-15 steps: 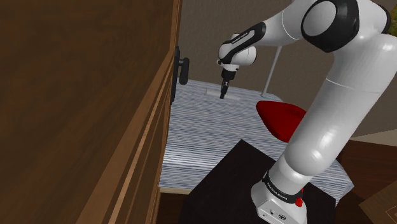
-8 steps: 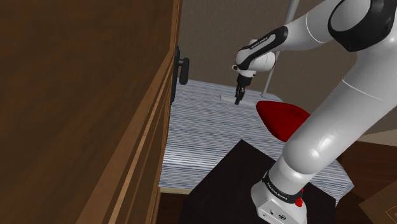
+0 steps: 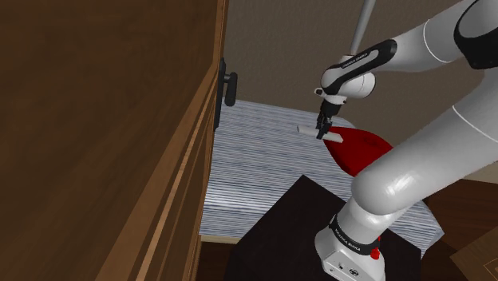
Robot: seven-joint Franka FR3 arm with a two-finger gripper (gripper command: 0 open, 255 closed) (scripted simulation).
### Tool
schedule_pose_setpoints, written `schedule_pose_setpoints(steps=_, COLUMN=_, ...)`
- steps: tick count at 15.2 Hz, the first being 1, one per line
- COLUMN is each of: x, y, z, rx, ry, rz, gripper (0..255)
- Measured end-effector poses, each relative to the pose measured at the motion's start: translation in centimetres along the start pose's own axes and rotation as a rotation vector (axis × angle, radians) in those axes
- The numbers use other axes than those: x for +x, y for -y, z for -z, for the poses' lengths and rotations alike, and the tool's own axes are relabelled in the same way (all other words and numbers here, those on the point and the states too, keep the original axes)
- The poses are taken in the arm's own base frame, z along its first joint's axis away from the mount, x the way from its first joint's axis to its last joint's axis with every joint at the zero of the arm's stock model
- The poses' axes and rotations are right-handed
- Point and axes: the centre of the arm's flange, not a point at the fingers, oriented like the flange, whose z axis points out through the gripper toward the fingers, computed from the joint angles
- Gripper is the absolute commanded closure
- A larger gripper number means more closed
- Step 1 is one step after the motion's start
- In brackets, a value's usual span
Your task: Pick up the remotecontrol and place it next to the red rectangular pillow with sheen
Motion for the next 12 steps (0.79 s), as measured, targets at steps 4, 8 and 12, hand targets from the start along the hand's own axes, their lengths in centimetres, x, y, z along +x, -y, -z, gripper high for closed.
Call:
schedule_pose_setpoints(steps=4, x=-5.3, y=1.1, z=-0.1, rx=0.000, ry=0.000, rz=0.000, gripper=255)
schedule_pose_setpoints(steps=8, x=-10.3, y=2.3, z=-0.1, rx=0.000, ry=0.000, rz=0.000, gripper=255)
schedule_pose_setpoints(steps=12, x=-15.2, y=3.6, z=0.1, rx=0.000, ry=0.000, rz=0.000, gripper=255)
